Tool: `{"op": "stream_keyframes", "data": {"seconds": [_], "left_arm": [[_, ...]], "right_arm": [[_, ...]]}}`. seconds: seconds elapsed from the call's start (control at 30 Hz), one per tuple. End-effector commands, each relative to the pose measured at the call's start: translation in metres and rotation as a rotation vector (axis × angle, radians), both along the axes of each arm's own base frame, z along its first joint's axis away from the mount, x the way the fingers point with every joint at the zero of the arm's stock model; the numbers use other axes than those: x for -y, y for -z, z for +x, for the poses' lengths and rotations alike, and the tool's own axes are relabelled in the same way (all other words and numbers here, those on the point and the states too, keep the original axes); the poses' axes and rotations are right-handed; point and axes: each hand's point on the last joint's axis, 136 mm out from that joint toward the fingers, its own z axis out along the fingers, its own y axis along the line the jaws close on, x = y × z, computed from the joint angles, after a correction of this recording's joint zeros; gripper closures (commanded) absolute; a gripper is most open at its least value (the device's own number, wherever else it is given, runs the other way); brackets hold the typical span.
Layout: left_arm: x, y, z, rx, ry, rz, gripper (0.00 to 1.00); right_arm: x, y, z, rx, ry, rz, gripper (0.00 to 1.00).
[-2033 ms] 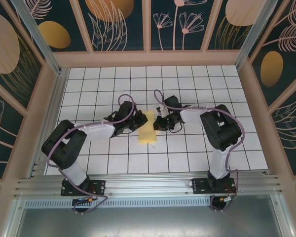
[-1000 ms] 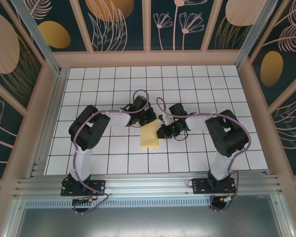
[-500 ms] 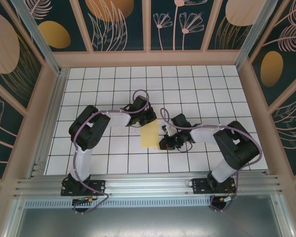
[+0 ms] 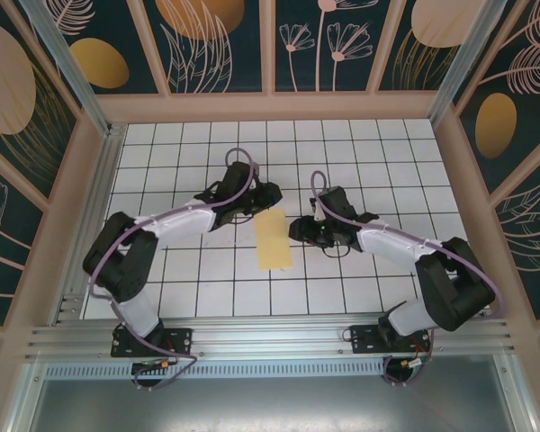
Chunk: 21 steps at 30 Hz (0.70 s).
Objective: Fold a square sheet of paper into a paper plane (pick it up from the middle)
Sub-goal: First fold in half a square sheet of paper at the center of the table.
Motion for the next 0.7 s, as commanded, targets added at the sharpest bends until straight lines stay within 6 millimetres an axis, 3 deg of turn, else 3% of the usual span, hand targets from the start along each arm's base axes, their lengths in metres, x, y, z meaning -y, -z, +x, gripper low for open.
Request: {"op": "stream_keyframes", "data": {"seconds": [0.0,0.17,0.37,0.47,0.67], "left_arm": [[-0.044,0.018,-0.022,-0.034,-0.076,0.080,0.55],[-0.093,0.031,-0.060,-0.050,-0.158,0.138,0.41],[-0.130,0.049,-0.093,-0.069,-0.236,0.159,0.25],[-0.136,0.058,-0.103,-0.088,-0.249,0.145,0.22],[-0.125,0.069,-0.113,-0.127,-0.214,0.062,0.21]], "right_arm": [[-0.003,0.011,0.014,-0.020,0.049,-0.091,0.50],[-0.023,0.036,0.010,-0.090,0.011,-0.152,0.55],[-0.036,0.050,0.004,-0.143,0.013,-0.190,0.59],[-0.038,0.058,-0.001,-0.180,0.034,-0.190,0.62],[-0.047,0.065,-0.012,-0.250,0.048,-0.159,0.68]]}}
